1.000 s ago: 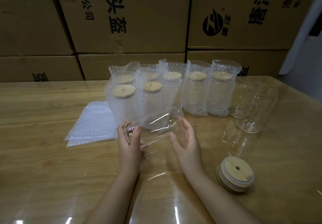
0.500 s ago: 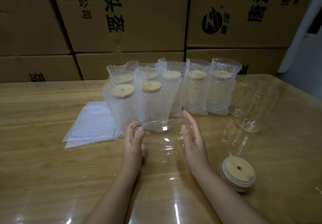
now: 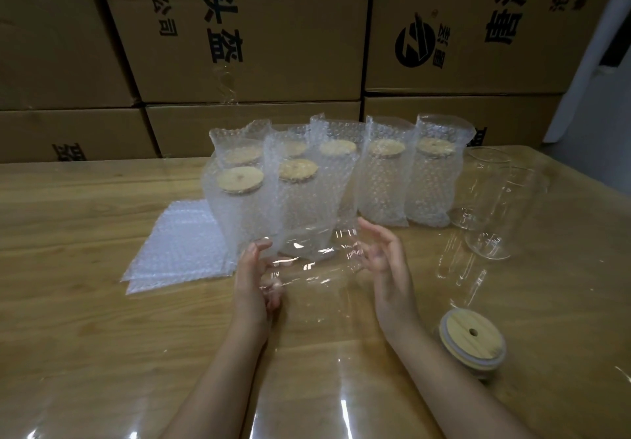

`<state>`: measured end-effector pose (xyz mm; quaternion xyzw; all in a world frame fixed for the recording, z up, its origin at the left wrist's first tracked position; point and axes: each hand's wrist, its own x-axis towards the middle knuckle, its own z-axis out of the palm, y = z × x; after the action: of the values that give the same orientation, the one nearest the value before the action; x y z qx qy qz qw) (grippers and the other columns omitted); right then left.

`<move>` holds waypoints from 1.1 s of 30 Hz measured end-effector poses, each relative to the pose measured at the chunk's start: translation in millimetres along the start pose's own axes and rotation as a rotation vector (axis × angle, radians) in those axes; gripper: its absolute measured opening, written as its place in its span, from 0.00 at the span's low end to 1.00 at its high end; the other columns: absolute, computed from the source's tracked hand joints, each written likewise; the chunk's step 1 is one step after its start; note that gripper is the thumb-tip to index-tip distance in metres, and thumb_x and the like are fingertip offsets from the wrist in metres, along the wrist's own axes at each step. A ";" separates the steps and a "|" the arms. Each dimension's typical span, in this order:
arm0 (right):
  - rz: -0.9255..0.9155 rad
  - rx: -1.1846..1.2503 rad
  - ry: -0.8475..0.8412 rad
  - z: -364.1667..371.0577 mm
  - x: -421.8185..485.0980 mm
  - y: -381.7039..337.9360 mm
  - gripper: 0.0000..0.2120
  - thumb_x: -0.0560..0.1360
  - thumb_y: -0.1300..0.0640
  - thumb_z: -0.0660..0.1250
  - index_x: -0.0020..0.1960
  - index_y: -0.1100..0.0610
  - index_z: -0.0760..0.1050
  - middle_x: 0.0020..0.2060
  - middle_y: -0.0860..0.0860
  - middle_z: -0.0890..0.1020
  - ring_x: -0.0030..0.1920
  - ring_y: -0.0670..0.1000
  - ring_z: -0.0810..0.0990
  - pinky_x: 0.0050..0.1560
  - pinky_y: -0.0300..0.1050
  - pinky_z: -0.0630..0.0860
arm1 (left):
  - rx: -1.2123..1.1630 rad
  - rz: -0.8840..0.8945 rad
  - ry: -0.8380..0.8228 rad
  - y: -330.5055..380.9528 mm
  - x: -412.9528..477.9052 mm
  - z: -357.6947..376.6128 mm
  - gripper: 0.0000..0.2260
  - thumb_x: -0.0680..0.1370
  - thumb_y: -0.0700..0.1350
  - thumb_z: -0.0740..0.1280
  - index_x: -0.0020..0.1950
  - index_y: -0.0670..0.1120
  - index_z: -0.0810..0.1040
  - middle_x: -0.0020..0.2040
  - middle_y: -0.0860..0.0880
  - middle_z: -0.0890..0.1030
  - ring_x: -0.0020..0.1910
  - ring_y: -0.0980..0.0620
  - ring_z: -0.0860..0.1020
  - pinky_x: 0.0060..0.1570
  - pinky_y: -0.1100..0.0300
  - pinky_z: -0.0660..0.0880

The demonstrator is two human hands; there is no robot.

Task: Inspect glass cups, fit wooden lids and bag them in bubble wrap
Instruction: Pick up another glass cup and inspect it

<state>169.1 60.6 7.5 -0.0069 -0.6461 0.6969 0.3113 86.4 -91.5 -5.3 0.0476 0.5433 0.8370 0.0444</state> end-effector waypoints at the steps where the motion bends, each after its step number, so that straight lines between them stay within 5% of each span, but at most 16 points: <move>1: -0.030 -0.006 0.002 -1.5 0.8 -0.6 0.25 0.70 0.36 0.64 0.57 0.53 0.73 0.65 0.43 0.76 0.63 0.43 0.76 0.60 0.37 0.74 | -0.010 -0.009 0.002 1.4 0.8 -0.8 0.19 0.68 0.63 0.62 0.49 0.51 0.78 0.41 0.43 0.79 0.18 0.56 0.61 0.19 0.69 0.55; 3: -0.065 -0.062 -0.028 -2.1 1.5 0.5 0.21 0.72 0.40 0.62 0.51 0.57 0.76 0.65 0.47 0.76 0.64 0.41 0.75 0.60 0.35 0.72 | -0.014 -0.026 -0.020 2.3 2.4 -2.3 0.18 0.70 0.61 0.60 0.49 0.50 0.78 0.40 0.40 0.80 0.17 0.55 0.59 0.18 0.70 0.56; 7: -0.098 -0.141 -0.044 -1.2 1.0 6.1 0.20 0.76 0.42 0.56 0.54 0.53 0.79 0.60 0.46 0.80 0.64 0.41 0.75 0.57 0.31 0.70 | -0.003 -0.050 -0.075 2.8 1.9 -3.6 0.18 0.70 0.61 0.60 0.47 0.51 0.80 0.42 0.39 0.80 0.18 0.55 0.59 0.18 0.69 0.54; 13: -0.038 -0.159 -0.062 0.0 -0.2 14.4 0.22 0.75 0.39 0.55 0.50 0.52 0.81 0.58 0.44 0.81 0.63 0.45 0.76 0.62 0.56 0.74 | -0.048 -0.041 -0.039 5.5 2.1 -4.8 0.19 0.71 0.60 0.59 0.51 0.49 0.78 0.47 0.38 0.77 0.19 0.54 0.59 0.20 0.66 0.54; 16: -0.017 -0.152 -0.077 0.3 -0.4 14.7 0.21 0.75 0.39 0.55 0.44 0.52 0.80 0.59 0.41 0.80 0.64 0.44 0.75 0.65 0.62 0.70 | -0.047 -0.012 -0.012 4.9 1.4 -3.4 0.16 0.76 0.58 0.58 0.50 0.49 0.77 0.41 0.42 0.80 0.18 0.55 0.60 0.19 0.67 0.55; 22: 0.001 -0.177 -0.019 -1.8 -1.2 9.6 0.22 0.73 0.37 0.55 0.39 0.52 0.79 0.67 0.44 0.73 0.69 0.41 0.69 0.70 0.60 0.65 | -0.032 0.015 0.031 3.2 0.1 -0.4 0.11 0.77 0.57 0.60 0.51 0.53 0.77 0.40 0.48 0.80 0.19 0.56 0.64 0.19 0.67 0.58; 28: 0.065 -0.072 0.053 -6.0 3.6 5.2 0.20 0.79 0.46 0.55 0.36 0.53 0.78 0.66 0.41 0.74 0.68 0.39 0.69 0.72 0.56 0.64 | 0.152 0.058 -0.036 -1.0 0.8 2.8 0.25 0.65 0.66 0.61 0.54 0.51 0.74 0.39 0.51 0.82 0.20 0.54 0.66 0.18 0.65 0.61; 33: 0.104 -0.005 0.090 -7.3 7.3 3.8 0.17 0.75 0.45 0.58 0.44 0.54 0.80 0.61 0.35 0.76 0.68 0.39 0.69 0.73 0.52 0.64 | 0.206 0.077 -0.073 -2.0 -1.8 4.2 0.26 0.64 0.66 0.62 0.54 0.52 0.75 0.44 0.45 0.82 0.20 0.56 0.67 0.18 0.66 0.62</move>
<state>164.6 70.5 5.7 -0.0726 -0.6319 0.7094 0.3035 88.7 -87.1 -5.4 0.1030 0.6221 0.7757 0.0269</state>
